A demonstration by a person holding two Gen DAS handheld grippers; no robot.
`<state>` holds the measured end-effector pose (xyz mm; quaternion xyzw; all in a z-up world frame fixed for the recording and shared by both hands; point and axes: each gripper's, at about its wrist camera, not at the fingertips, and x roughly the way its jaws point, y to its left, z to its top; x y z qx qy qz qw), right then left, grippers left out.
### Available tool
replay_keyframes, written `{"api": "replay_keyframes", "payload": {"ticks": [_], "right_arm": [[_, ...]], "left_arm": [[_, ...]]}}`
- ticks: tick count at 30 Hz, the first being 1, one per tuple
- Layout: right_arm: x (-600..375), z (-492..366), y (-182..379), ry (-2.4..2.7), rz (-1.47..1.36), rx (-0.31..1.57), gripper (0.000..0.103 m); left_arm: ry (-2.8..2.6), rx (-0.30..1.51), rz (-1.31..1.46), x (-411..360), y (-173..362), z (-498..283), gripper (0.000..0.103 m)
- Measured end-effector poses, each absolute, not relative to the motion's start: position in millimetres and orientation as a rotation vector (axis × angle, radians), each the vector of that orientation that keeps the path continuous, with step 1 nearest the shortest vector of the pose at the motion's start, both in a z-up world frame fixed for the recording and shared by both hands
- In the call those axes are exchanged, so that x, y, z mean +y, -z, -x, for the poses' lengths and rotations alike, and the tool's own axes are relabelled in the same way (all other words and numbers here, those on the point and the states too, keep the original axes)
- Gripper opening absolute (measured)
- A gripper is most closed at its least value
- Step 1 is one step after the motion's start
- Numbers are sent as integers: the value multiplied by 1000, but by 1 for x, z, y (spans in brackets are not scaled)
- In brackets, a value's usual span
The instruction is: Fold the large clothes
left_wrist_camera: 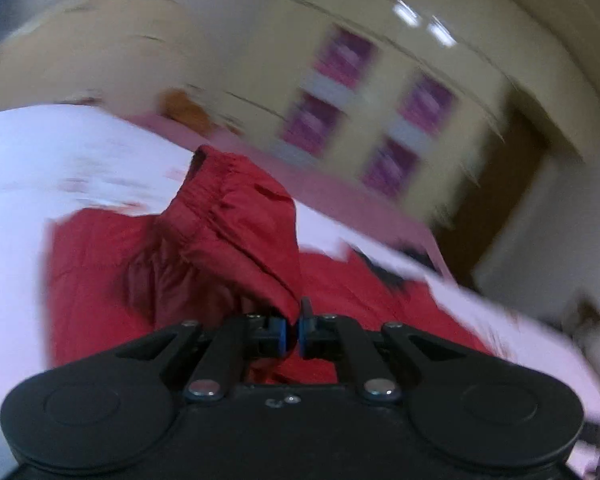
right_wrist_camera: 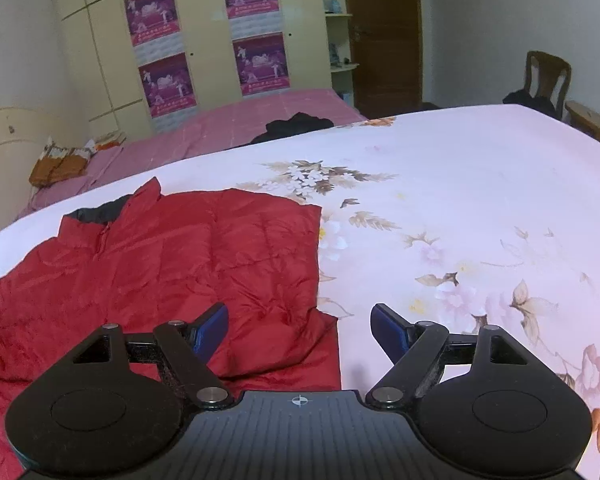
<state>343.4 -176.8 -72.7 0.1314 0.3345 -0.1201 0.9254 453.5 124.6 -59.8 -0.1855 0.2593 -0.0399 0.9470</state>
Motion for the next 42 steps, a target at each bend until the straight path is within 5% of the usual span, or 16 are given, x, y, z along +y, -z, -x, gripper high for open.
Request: {"api": "replay_keyframes", "payload": {"ticks": [10, 16, 20, 23, 31, 38, 40, 42], "right_arm": [[-205, -326, 72, 310, -357, 674, 78], [-226, -313, 73, 350, -388, 674, 78], [-237, -305, 74, 353, -421, 680, 78], [-239, -301, 69, 326, -436, 668, 79], [-192, -330, 58, 67, -454, 638, 78], [-160, -380, 92, -44, -522, 805, 77], [-152, -390, 98, -75, -512, 846, 23], [-145, -391, 93, -90, -466, 821, 16]], "left_arm": [[377, 737, 42, -27, 93, -513, 5], [421, 758, -18, -84, 112, -481, 6], [469, 747, -29, -101, 110, -460, 51], [511, 717, -26, -105, 101, -447, 61], [271, 612, 95, 11, 82, -414, 42], [67, 666, 141, 94, 104, -427, 37], [71, 674, 134, 96, 110, -432, 37], [69, 667, 128, 94, 114, -436, 36]]}}
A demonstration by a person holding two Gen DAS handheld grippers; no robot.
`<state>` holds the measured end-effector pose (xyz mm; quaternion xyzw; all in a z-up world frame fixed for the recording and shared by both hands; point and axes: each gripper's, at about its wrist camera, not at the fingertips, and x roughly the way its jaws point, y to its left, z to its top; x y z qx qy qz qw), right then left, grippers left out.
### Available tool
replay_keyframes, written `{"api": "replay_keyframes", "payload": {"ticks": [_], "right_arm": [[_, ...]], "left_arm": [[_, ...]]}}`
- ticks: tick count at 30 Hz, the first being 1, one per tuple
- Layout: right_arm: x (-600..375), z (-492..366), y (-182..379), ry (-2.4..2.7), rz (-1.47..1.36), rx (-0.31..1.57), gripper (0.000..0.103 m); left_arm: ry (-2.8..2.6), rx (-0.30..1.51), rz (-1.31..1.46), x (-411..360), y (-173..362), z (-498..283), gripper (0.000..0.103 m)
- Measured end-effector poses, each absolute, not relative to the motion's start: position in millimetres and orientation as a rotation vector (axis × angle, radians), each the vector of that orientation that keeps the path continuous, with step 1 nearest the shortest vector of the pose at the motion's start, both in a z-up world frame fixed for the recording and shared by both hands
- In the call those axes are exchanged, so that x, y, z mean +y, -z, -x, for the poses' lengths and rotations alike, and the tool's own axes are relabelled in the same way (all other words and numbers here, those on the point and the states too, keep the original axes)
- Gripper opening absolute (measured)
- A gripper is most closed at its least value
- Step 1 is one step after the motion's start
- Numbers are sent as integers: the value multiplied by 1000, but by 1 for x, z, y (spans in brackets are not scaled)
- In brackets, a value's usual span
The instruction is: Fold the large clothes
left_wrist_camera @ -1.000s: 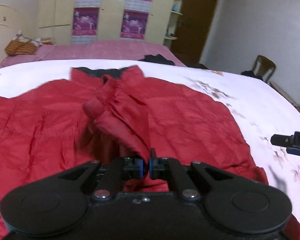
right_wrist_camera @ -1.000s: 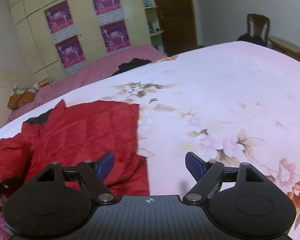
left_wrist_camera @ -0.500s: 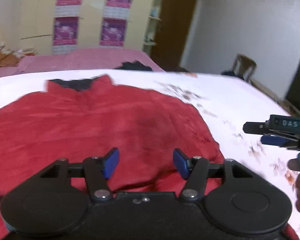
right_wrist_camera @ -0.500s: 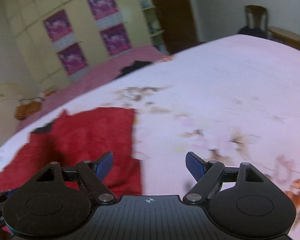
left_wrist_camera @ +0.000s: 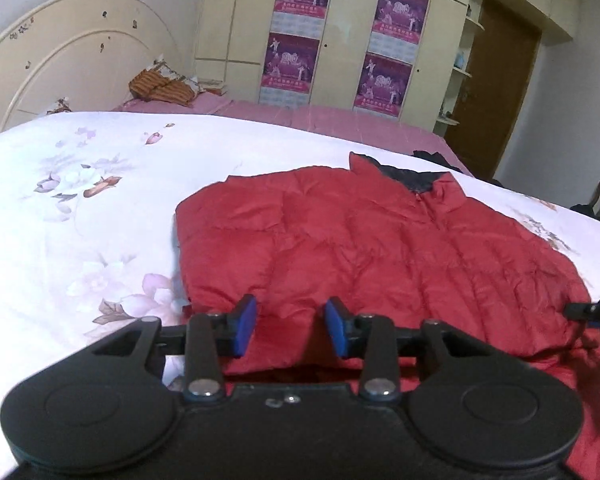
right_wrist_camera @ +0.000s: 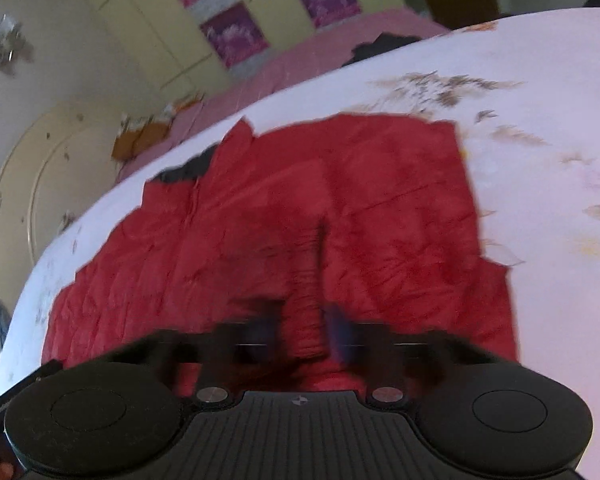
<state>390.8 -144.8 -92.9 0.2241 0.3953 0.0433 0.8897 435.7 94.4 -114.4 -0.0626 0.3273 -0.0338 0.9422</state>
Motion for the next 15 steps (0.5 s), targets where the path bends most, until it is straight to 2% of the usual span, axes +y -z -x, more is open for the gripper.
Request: {"api": "replay_keyframes", "payload": {"ticks": [7, 12, 15], "right_arm": [[-145, -353, 30, -77, -294, 559, 15], [-139, -369, 83, -27, -200, 754, 15], [-133, -369, 93, -41, -234, 773, 15]], "left_arm": [[122, 606, 80, 78, 112, -446, 36], [104, 639, 42, 72, 128, -458, 37], [75, 635, 21, 76, 128, -458, 36]]}}
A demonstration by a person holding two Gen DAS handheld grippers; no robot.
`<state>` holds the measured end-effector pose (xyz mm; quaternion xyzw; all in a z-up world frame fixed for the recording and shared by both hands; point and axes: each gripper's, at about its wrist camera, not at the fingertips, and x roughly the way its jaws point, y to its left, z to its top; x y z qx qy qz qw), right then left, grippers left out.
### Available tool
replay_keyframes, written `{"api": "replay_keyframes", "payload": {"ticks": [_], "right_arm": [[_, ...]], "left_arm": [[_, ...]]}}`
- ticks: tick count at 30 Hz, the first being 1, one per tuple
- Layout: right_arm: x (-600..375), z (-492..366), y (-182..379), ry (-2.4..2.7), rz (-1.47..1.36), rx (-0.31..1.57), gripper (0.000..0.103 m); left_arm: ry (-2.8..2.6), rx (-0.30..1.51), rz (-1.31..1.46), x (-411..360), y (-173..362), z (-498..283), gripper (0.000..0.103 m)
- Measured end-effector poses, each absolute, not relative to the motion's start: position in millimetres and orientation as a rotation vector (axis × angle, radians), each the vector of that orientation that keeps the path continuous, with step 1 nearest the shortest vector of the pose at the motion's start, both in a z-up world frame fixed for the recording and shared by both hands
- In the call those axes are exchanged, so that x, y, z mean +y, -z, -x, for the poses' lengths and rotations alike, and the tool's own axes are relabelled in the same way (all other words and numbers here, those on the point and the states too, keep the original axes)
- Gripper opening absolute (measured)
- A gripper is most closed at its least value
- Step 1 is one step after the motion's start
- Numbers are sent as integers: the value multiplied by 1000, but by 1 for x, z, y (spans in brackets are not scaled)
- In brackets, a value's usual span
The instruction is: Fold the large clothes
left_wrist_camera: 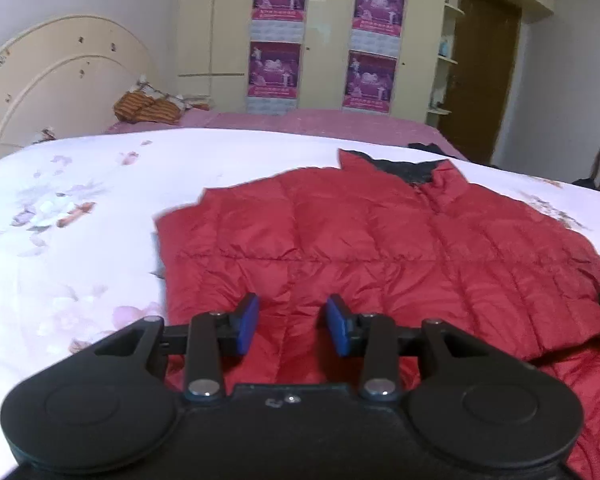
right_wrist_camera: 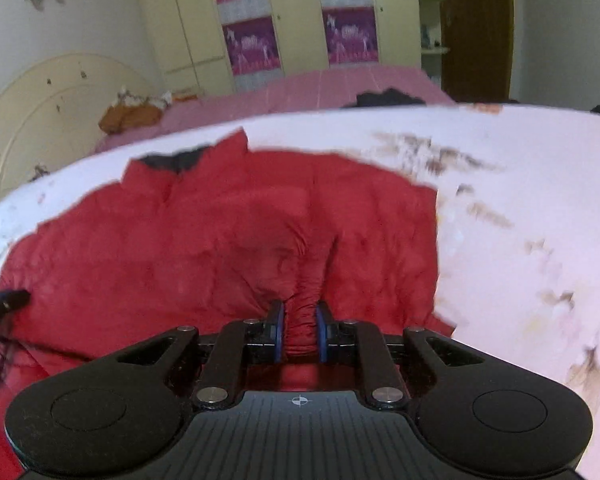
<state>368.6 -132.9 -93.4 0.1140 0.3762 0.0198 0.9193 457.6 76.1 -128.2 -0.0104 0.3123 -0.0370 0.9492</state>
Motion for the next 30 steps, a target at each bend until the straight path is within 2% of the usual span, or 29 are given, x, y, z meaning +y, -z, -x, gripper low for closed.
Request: {"api": "replay_keyframes", "payload": {"ticks": [8, 10, 11, 12, 13, 16, 17, 18, 21, 22, 25, 27, 29, 30], "right_arm": [[-128, -372, 101, -48, -243, 809, 16], [-130, -372, 91, -28, -218, 797, 18], [-130, -368, 84, -11, -196, 776, 26], [-132, -363, 76, -1, -185, 730, 49], [-134, -359, 71, -15, -191, 693, 51], [-130, -373, 74, -50, -182, 730, 50], [-125, -383, 84, -50, -155, 780, 44], [-120, -391, 96, -50, -132, 836, 26], [-116, -401, 107, -35, -118, 870, 25], [-116, -399, 102, -33, -114, 848, 20], [-116, -398, 91, -43, -107, 793, 20], [-117, -408, 98, -32, -98, 843, 20], [-115, -411, 105, -27, -73, 885, 24], [-114, -409, 103, -14, -59, 884, 35]], "left_arm": [[73, 679, 10, 87, 126, -463, 38], [73, 654, 24, 89, 118, -457, 41], [78, 634, 35, 91, 112, -453, 42], [85, 616, 42, 91, 108, -450, 42], [92, 607, 40, 91, 106, -448, 42], [115, 657, 7, 84, 115, -457, 42], [105, 701, -1, 82, 122, -465, 42], [103, 716, 7, 82, 128, -468, 43], [101, 730, 26, 85, 129, -471, 43], [97, 709, 25, 86, 123, -468, 41], [112, 638, 53, 94, 108, -468, 41], [111, 636, 33, 93, 107, -477, 41], [122, 734, -1, 92, 118, -496, 43], [127, 776, -5, 93, 125, -503, 44]]}}
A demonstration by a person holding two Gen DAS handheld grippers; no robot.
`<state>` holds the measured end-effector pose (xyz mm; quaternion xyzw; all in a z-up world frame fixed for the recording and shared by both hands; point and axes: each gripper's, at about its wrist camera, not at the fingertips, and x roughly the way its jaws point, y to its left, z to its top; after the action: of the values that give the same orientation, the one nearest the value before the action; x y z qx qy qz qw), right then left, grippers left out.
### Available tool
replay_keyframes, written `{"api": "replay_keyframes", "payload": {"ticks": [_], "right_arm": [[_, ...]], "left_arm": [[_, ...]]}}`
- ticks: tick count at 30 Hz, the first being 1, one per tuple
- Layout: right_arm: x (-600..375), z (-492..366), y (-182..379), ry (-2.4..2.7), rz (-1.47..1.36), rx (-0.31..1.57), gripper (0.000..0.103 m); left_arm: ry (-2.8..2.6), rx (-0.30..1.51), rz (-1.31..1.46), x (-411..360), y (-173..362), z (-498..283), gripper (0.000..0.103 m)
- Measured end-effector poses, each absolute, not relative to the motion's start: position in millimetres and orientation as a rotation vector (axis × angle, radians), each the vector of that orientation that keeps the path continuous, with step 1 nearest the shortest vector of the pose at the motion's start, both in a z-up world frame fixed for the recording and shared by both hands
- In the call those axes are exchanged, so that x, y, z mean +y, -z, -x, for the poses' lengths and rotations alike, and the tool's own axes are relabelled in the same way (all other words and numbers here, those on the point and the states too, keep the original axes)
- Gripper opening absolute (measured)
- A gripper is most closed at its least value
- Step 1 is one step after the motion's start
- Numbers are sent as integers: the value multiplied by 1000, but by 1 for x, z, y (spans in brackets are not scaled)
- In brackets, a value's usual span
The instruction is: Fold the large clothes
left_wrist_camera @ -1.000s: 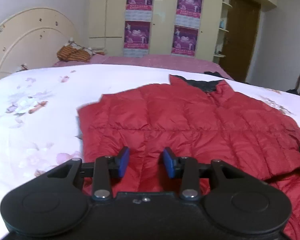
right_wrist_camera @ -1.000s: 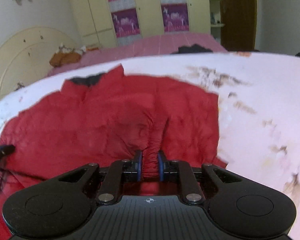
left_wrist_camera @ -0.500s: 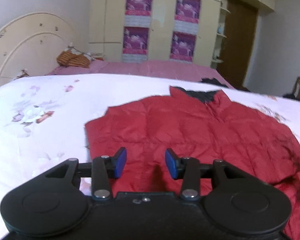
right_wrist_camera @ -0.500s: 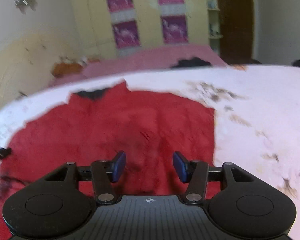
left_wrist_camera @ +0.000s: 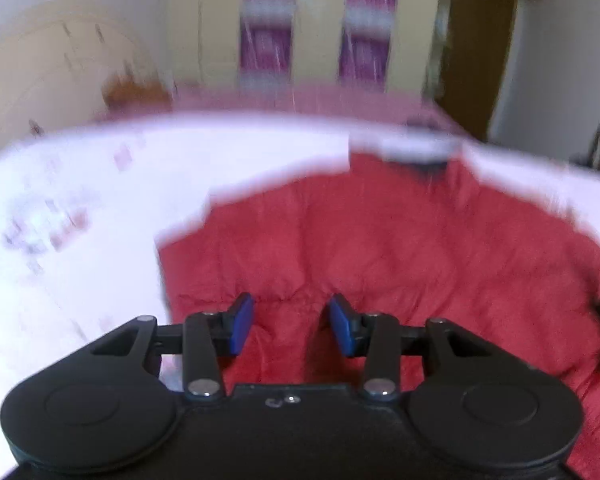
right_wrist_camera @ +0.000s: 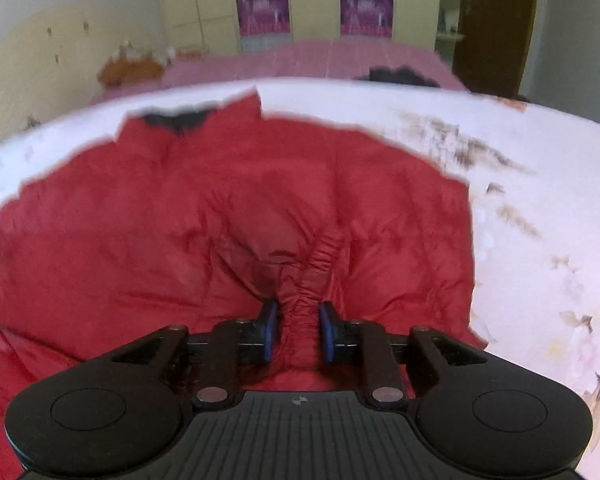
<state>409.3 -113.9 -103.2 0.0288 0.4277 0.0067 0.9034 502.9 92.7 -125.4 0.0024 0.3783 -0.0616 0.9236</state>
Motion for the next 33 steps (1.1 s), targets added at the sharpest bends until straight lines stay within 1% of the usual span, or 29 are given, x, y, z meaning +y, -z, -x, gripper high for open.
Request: {"api": "replay_keyframes", "payload": {"ticks": [1, 2, 3, 6, 7, 8, 9, 10, 13, 15, 17, 19, 22, 25, 27, 29, 33], "right_arm": [[-114, -407, 99, 15, -47, 882, 50], [-115, -401, 91, 49, -45, 848, 55], [-119, -394, 80, 55, -64, 794, 57], [-120, -398, 62, 20, -99, 725, 57], [-116, -406, 62, 10, -90, 725, 56], [-111, -415, 63, -5, -86, 729, 53], [-104, -425, 67, -30, -81, 741, 33], [-98, -433, 74, -46, -71, 764, 23], [-89, -453, 100, -23, -32, 851, 23], [-91, -458, 109, -8, -38, 860, 23], [-91, -454, 102, 18, -38, 859, 23], [-94, -434, 84, 22, -58, 797, 24], [-97, -401, 69, 6, -89, 765, 24], [-95, -383, 75, -5, -99, 788, 24], [-88, -381, 88, 4, -74, 831, 24], [-87, -384, 99, 9, -83, 856, 24], [-85, -391, 100, 23, -77, 861, 24]], "left_arm": [[122, 763, 11, 96, 125, -503, 43], [122, 739, 20, 98, 121, -500, 41], [124, 703, 26, 100, 115, -496, 42], [133, 649, 63, 104, 107, -499, 50], [135, 655, 68, 103, 107, -504, 55], [136, 667, 57, 98, 110, -511, 56], [144, 677, 43, 94, 112, -516, 57], [149, 695, 31, 90, 116, -522, 63], [155, 758, 8, 88, 132, -534, 67], [160, 759, 7, 89, 134, -534, 68], [157, 743, 0, 93, 125, -525, 62], [183, 693, 30, 100, 113, -507, 62], [229, 661, 57, 100, 105, -475, 62], [253, 664, 77, 95, 113, -453, 62], [245, 710, 40, 88, 127, -453, 62], [238, 726, 22, 84, 133, -457, 64], [201, 725, 11, 82, 126, -456, 65]]}}
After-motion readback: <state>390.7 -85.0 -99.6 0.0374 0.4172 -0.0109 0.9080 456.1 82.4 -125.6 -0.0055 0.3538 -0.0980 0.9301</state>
